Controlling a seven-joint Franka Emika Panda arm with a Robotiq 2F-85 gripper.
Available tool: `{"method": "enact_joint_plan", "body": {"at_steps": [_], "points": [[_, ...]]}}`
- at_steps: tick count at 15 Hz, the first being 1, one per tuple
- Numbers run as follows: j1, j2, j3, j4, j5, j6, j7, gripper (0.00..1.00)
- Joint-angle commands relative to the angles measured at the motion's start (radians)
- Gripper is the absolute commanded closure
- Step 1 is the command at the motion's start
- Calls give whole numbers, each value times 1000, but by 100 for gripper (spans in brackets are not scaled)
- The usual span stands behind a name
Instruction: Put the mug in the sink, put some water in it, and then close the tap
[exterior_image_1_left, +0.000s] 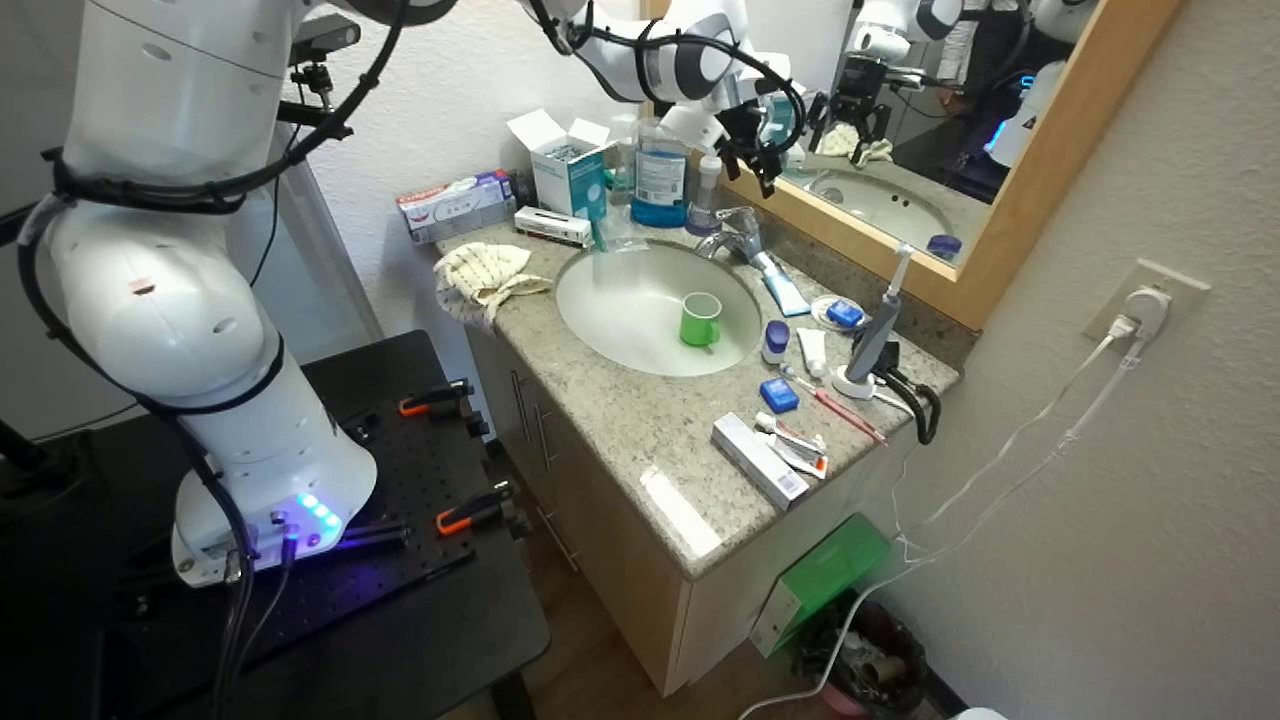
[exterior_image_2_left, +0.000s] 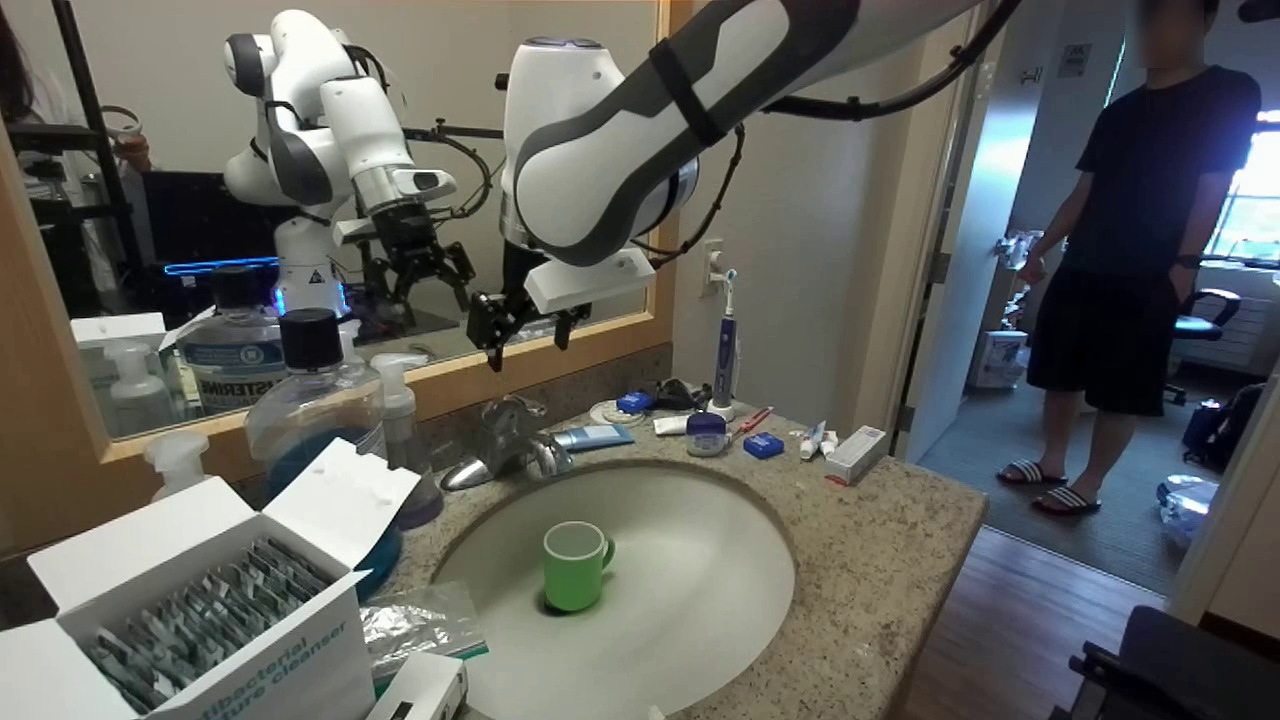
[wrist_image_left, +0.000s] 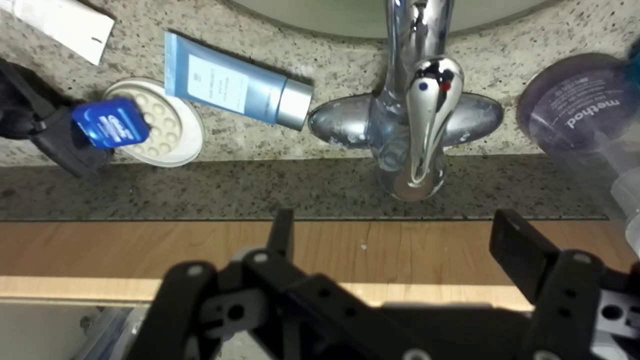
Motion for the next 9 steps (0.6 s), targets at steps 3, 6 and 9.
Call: {"method": "enact_joint_plan", "body": {"at_steps": [3, 6, 9], "points": [[-13, -86, 0, -235, 27, 135, 7, 1], [12, -135, -31, -371, 2, 233, 34, 0], [44, -178, -64, -469, -10, 326, 49, 0]]}}
